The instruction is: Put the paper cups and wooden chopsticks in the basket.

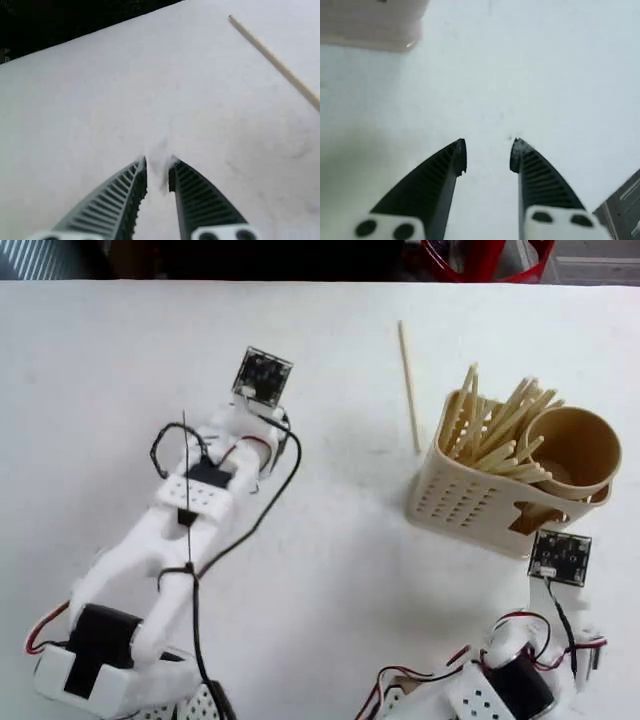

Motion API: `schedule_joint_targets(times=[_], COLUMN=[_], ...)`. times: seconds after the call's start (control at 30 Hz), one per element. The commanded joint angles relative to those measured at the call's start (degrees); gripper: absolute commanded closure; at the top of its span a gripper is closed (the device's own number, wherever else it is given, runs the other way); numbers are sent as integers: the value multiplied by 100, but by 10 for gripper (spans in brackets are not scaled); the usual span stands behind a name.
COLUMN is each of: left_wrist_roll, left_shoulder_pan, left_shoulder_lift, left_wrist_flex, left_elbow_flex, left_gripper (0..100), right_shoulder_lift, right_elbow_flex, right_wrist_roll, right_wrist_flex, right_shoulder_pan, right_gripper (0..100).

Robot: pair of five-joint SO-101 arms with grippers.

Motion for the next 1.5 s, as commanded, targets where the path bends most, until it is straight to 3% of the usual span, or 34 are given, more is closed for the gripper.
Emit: schedule_joint_targets(times=[0.0, 0.27, 0.37, 0.57, 0.77, 1.03, 1.47], left_wrist_roll=[18, 18, 18, 18, 18, 18, 18], left_shoulder_pan=[-22, -22, -22, -22, -4, -4, -13], left_shoulder_lift=[-259, -259, -259, -259, -251, -251, -251], left_wrist_flex=[-334, -334, -334, -343, -343, -343, -343], left_elbow_flex=[18, 44, 35, 26, 26, 26, 26], left_gripper=[906, 906, 906, 906, 906, 906, 906], right_shoulder_lift=[637, 4558, 6387, 8804, 9086, 8532, 8629], right_elbow_flex=[-1785, -7121, -9196, -11481, -11578, -10488, -9266], right_wrist_roll=[193, 141, -448, -1108, -1556, -1916, -1881], right_wrist_flex=[409, 1815, 2053, 2070, 2079, 2062, 1657], right_shoulder_pan=[-13, -57, -57, -391, -1473, -2580, -2079], right_gripper=[827, 827, 826, 803, 724, 740, 740])
